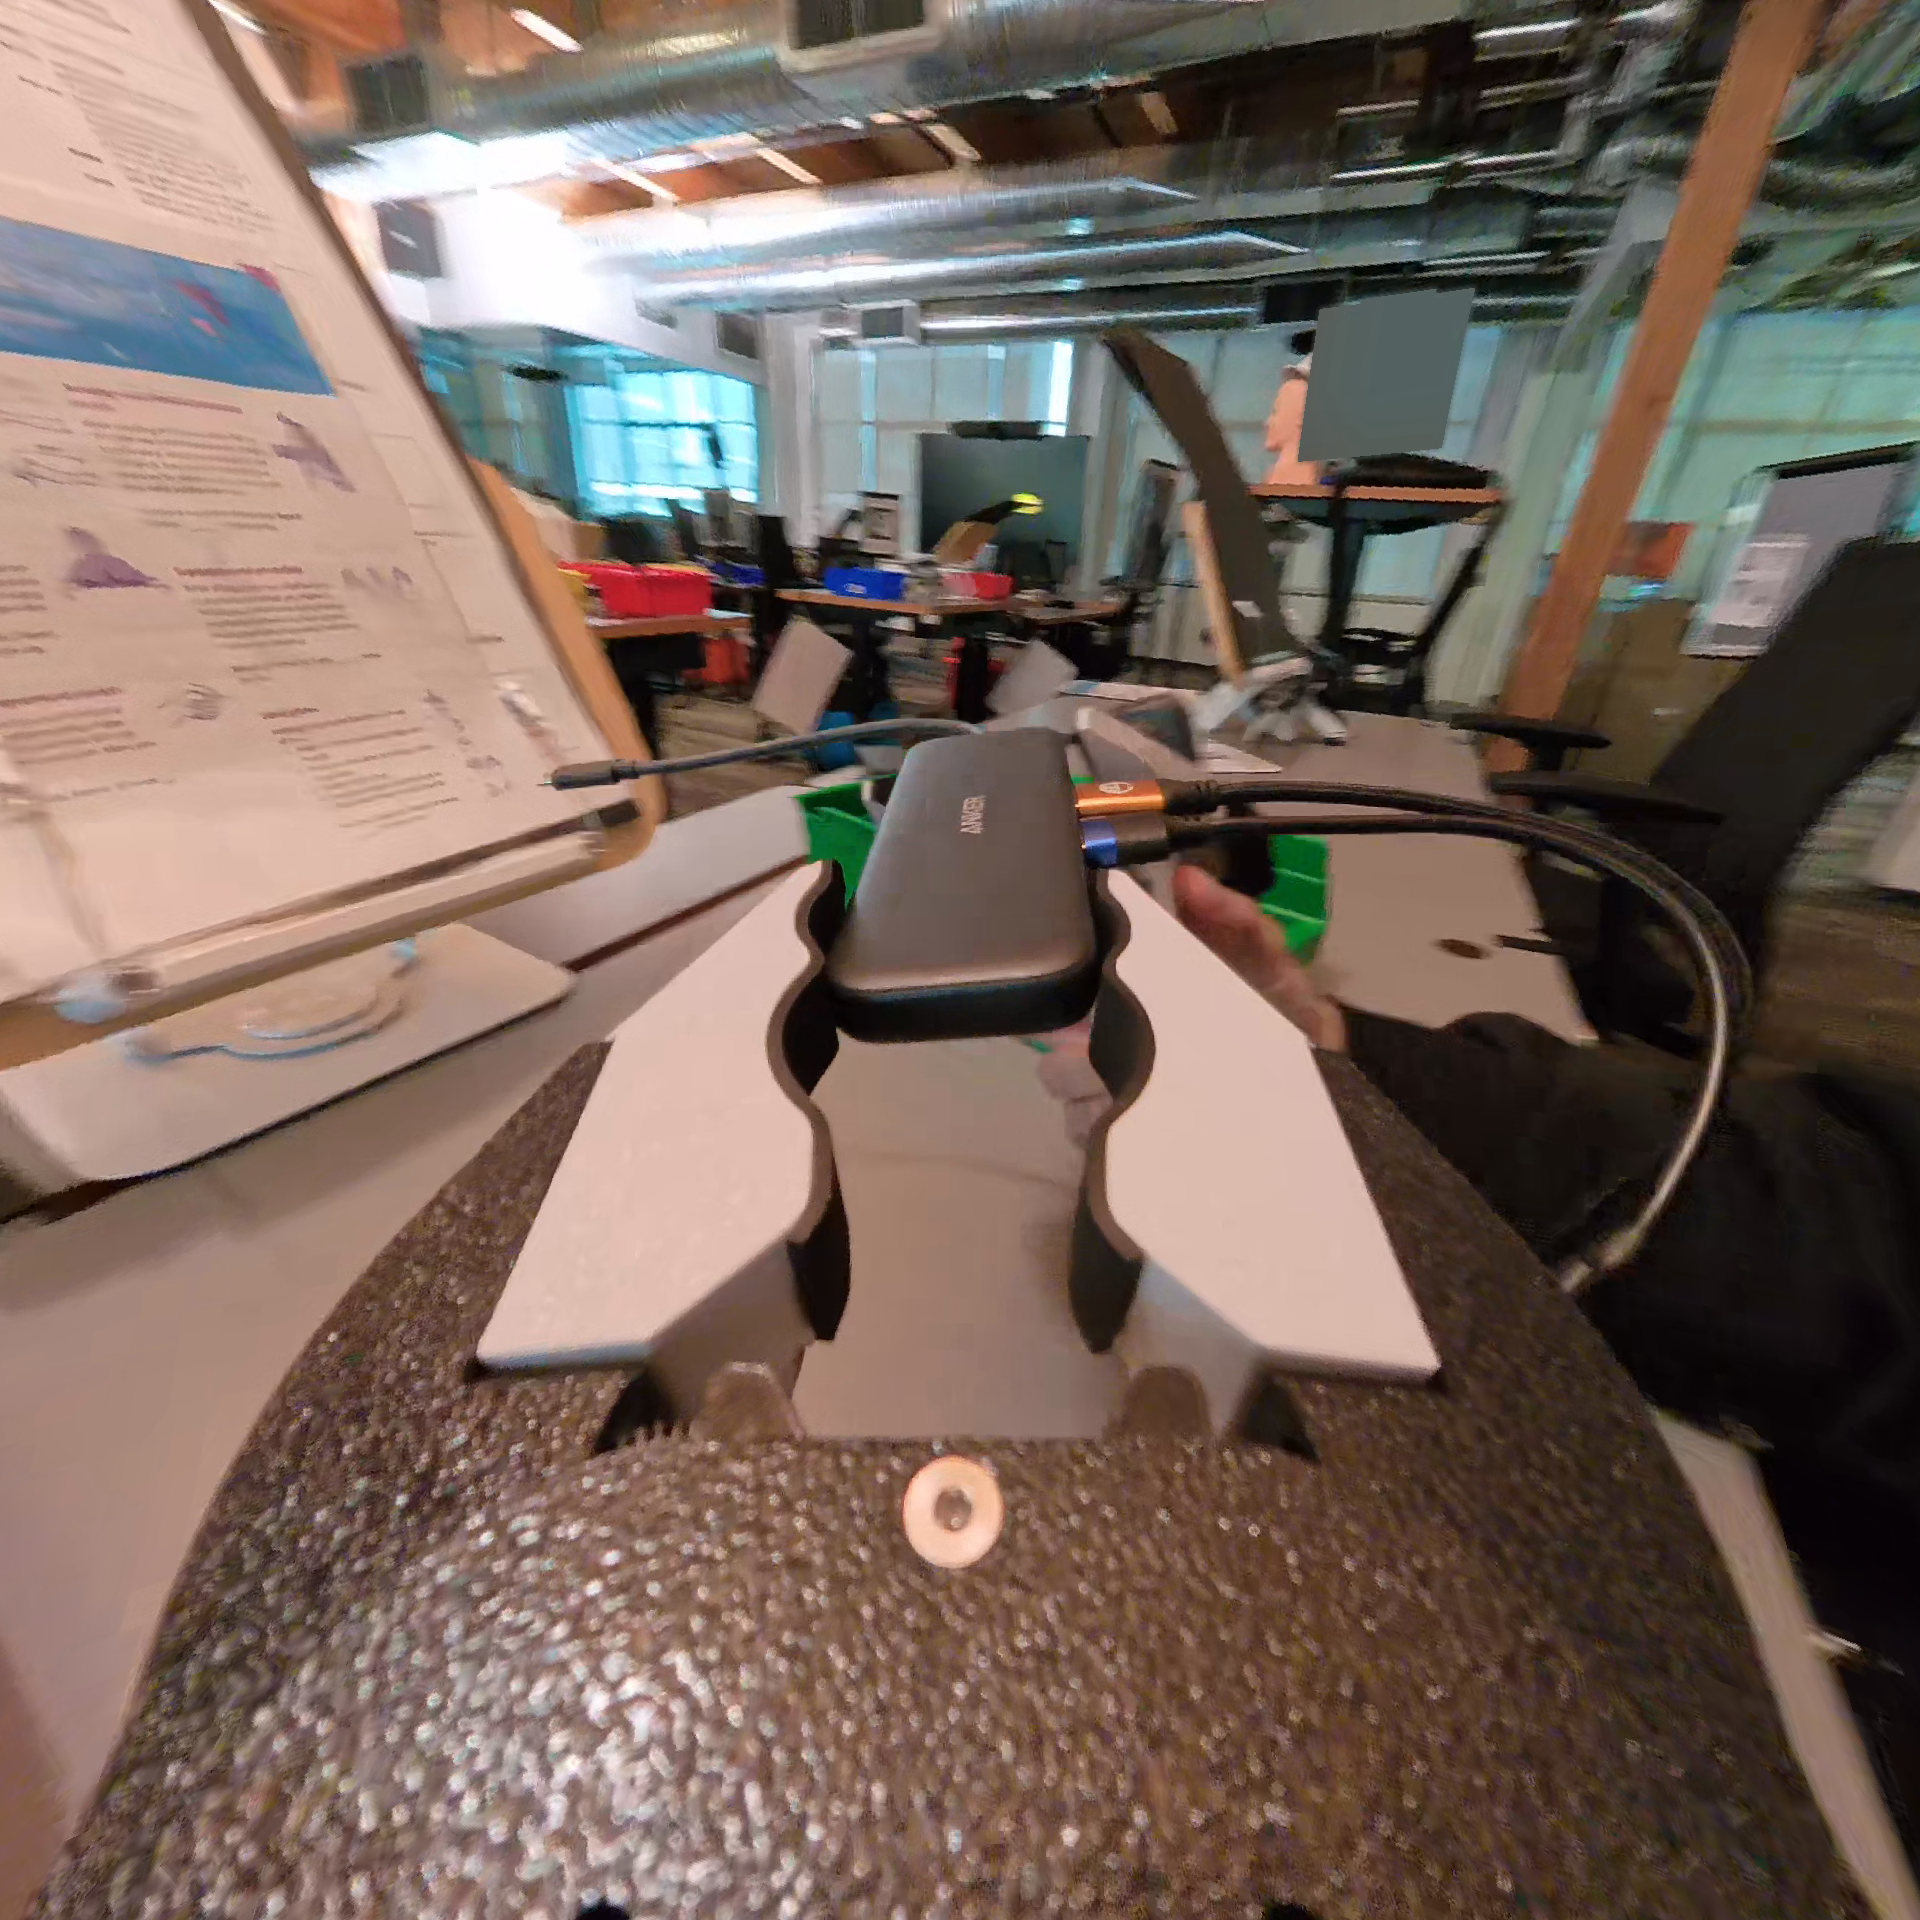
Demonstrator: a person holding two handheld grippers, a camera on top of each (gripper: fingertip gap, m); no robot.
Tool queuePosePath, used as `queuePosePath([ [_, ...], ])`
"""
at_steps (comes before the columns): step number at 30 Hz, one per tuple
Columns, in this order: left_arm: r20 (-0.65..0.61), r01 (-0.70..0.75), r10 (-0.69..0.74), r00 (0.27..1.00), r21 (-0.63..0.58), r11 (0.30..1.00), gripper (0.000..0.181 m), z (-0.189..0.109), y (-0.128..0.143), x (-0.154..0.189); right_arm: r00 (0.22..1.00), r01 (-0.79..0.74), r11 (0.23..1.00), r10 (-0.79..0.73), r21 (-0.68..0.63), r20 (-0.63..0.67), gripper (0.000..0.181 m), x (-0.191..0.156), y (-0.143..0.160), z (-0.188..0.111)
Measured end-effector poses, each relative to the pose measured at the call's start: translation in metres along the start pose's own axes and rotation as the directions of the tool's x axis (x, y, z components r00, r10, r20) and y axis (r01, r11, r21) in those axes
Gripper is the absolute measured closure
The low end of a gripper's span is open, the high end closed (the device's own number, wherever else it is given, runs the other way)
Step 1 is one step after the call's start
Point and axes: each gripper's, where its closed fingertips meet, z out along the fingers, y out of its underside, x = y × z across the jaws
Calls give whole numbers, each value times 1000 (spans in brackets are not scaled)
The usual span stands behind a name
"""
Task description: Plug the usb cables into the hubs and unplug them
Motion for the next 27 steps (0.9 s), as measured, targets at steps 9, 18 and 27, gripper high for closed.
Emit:
queuePosePath([
  [9,253,-114,97,963,55,992,136,-26,8,-51,827,420,839,-511,-347,-234,108,9,-6,-8],
  [18,341,-288,286,896,-46,957,136,-21,26,-54,742,451,754,-614,-478,-268,130,20,18,0],
  [27,394,-414,450,801,-179,893,136,-16,35,-54,725,477,708,-652,-520,-223,137,5,20,4],
])
